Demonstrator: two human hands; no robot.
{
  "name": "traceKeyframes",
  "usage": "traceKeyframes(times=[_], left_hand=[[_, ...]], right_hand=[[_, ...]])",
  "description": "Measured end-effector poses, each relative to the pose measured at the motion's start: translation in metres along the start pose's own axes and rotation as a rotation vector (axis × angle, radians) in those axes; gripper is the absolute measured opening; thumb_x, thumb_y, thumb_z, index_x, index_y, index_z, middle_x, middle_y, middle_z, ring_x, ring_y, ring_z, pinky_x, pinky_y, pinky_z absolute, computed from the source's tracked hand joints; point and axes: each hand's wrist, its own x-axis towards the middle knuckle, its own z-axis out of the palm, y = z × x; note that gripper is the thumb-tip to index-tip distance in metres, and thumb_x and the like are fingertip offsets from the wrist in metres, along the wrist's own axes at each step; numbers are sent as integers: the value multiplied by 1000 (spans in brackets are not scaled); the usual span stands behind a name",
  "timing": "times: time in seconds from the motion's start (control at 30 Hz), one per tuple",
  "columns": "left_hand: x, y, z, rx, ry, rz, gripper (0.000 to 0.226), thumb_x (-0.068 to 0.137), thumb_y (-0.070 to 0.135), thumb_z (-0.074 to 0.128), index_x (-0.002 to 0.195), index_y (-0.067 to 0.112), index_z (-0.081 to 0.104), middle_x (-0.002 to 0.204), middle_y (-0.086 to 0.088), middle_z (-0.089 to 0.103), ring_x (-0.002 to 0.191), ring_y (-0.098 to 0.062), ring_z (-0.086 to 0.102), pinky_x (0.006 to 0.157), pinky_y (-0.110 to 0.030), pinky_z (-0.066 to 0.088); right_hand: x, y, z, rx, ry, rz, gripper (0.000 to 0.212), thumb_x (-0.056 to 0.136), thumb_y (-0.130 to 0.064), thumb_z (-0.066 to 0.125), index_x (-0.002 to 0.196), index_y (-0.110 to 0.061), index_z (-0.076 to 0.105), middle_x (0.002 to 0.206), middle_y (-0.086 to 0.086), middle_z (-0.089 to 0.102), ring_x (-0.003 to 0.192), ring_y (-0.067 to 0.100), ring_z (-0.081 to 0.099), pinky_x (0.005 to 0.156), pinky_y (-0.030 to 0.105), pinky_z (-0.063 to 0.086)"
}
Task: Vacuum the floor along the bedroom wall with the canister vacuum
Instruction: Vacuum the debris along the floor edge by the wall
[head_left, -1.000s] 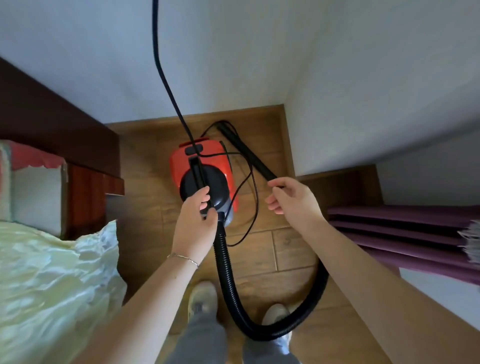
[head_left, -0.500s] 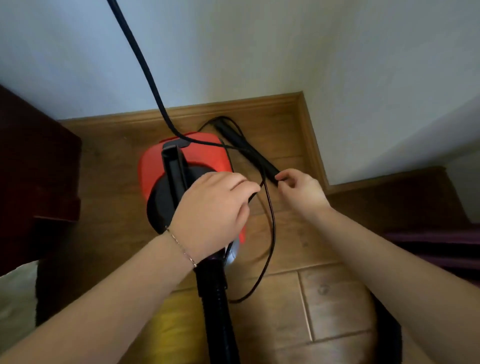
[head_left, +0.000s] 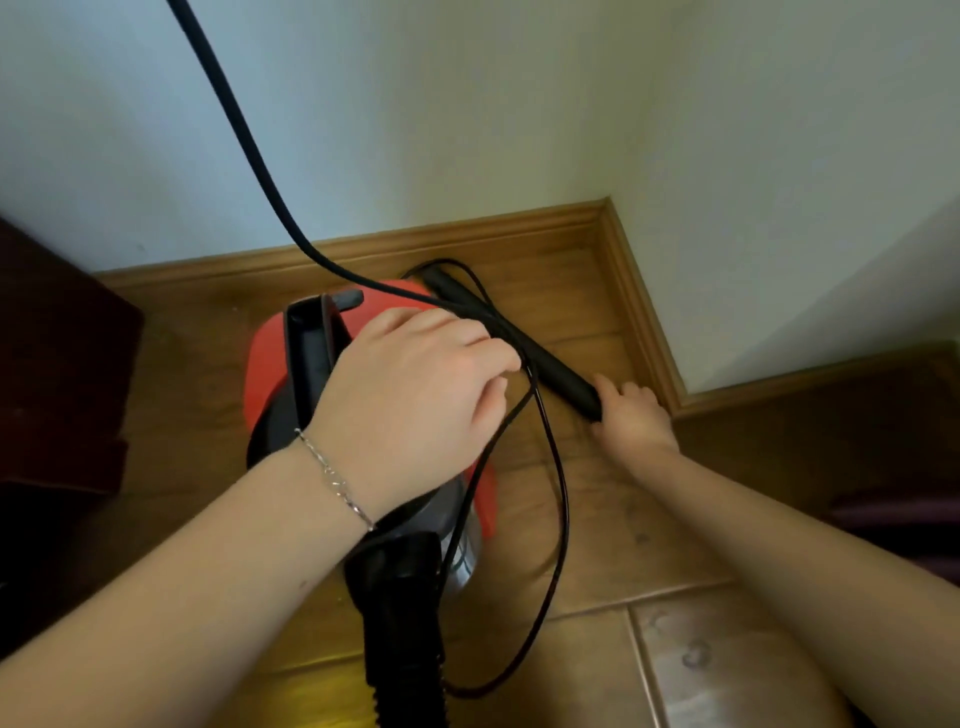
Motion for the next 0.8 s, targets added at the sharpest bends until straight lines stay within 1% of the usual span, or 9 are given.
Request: traceKeyframes(times=[0.1, 0.23, 0.33, 0.43, 0.5, 0.57, 0.6, 0.7, 0.8], left_hand=[[-5, -21, -9, -72, 59, -100, 34, 84, 32, 38, 91, 30, 71, 89, 12, 70, 89, -15, 64, 80, -30, 45], [-11, -46, -10, -353, 205, -338, 29, 83, 31, 43, 92, 29, 70, 92, 18, 65, 94, -6, 60, 83, -23, 41], [-13, -53, -8, -426, 263, -405, 23, 87, 25, 48, 92, 27, 70, 93, 18, 63, 98, -6, 57, 87, -21, 38], [-8, -57, -5, -453, 278, -461, 21, 89, 14, 52, 89, 27, 69, 89, 22, 60, 96, 0, 51, 81, -4, 32], [-4, -61, -5, -504, 326, -510, 23, 87, 12, 50, 80, 27, 65, 82, 24, 58, 84, 3, 49, 75, 4, 28], [-1, -67, -6, -513, 355, -532, 21, 84, 15, 45, 72, 23, 61, 77, 21, 55, 78, 0, 45, 71, 4, 28], [1, -70, -5, -496, 332, -529, 21, 84, 15, 44, 72, 22, 61, 77, 19, 53, 79, 0, 44, 70, 0, 30], [5, -73, -1, -461, 210, -539, 18, 88, 13, 49, 85, 21, 65, 92, 10, 54, 86, -9, 49, 69, -13, 31], [6, -70, -2, -409, 175, -533, 20, 90, 15, 49, 97, 19, 67, 100, 8, 57, 90, -11, 52, 73, -16, 34]], right_hand=[[-3, 0, -1, -42, -103, 15, 39, 94, -21, 50, 131, -12, 43, 129, 14, 45, 118, 34, 43, 97, 40, 42], [-16, 12, -6, -30, -155, 4, 34, 93, -16, 51, 125, -12, 41, 125, 13, 43, 111, 33, 50, 92, 41, 48], [-30, 26, -20, -13, -124, 4, 27, 91, -20, 53, 114, -14, 41, 118, 13, 50, 105, 30, 52, 88, 40, 50], [-46, 36, -34, -21, -80, -39, 19, 93, -23, 50, 104, -19, 35, 107, 11, 59, 91, 25, 51, 77, 37, 51], [-57, 43, -40, -68, -103, -84, 29, 95, -27, 48, 119, -20, 35, 110, 7, 60, 94, 23, 50, 78, 33, 49], [-67, 51, -45, -106, -151, -114, 46, 96, -31, 48, 136, -22, 29, 115, 2, 59, 102, 21, 51, 82, 28, 47], [-71, 56, -48, -105, -171, -120, 51, 96, -33, 48, 140, -23, 25, 118, 0, 58, 104, 20, 52, 84, 27, 47], [-80, 66, -53, -57, -230, -97, 59, 95, -34, 49, 145, -25, 19, 124, 1, 54, 103, 16, 58, 85, 26, 49], [-86, 70, -56, 20, -253, -67, 62, 96, -34, 48, 147, -28, 15, 128, 2, 51, 100, 16, 60, 84, 27, 51]])
